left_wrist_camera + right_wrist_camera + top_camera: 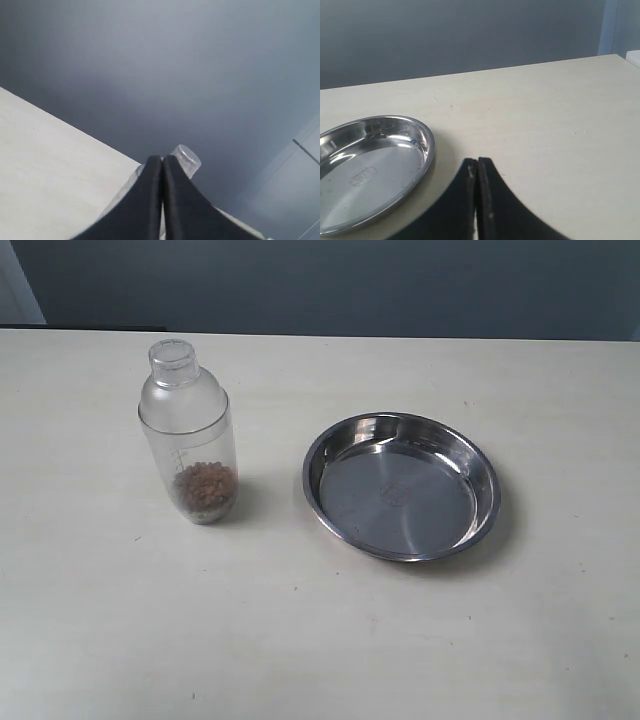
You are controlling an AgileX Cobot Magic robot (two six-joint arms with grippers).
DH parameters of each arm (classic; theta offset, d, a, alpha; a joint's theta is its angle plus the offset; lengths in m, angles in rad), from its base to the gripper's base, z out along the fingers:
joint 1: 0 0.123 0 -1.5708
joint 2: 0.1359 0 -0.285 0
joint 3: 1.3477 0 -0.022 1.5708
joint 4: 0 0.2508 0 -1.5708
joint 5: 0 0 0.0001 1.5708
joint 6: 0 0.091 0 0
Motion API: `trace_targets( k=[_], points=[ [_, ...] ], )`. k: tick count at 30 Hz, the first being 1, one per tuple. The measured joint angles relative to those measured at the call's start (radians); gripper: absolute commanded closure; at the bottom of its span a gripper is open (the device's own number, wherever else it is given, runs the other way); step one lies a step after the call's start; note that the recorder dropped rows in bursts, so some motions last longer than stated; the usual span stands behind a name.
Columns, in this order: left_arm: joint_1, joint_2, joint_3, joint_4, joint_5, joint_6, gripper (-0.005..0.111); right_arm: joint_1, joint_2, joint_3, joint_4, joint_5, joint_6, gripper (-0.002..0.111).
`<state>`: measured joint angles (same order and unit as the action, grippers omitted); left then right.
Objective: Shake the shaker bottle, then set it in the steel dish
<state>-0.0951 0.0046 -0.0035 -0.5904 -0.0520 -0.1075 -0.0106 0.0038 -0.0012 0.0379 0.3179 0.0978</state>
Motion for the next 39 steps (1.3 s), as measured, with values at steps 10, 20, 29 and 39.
trace_targets(
  k=[10, 20, 29, 39],
  points=[
    [0.000, 0.000, 0.000, -0.041, -0.044, -0.019, 0.106, 0.000, 0.000, 0.000, 0.000, 0.000, 0.000, 0.109],
    [0.000, 0.015, -0.075, 0.230, -0.068, -0.047, 0.066, 0.000, 0.000, 0.000, 0.000, 0.000, 0.000, 0.109],
    [0.000, 0.243, -0.122, 0.689, -0.259, -0.277, 0.031, 0.000, 0.000, 0.000, 0.000, 0.000, 0.000, 0.109],
    [-0.002, 0.870, -0.395, 1.174, -0.400, -0.420, 0.023, 0.000, 0.000, 0.000, 0.000, 0.000, 0.000, 0.109]
  ],
)
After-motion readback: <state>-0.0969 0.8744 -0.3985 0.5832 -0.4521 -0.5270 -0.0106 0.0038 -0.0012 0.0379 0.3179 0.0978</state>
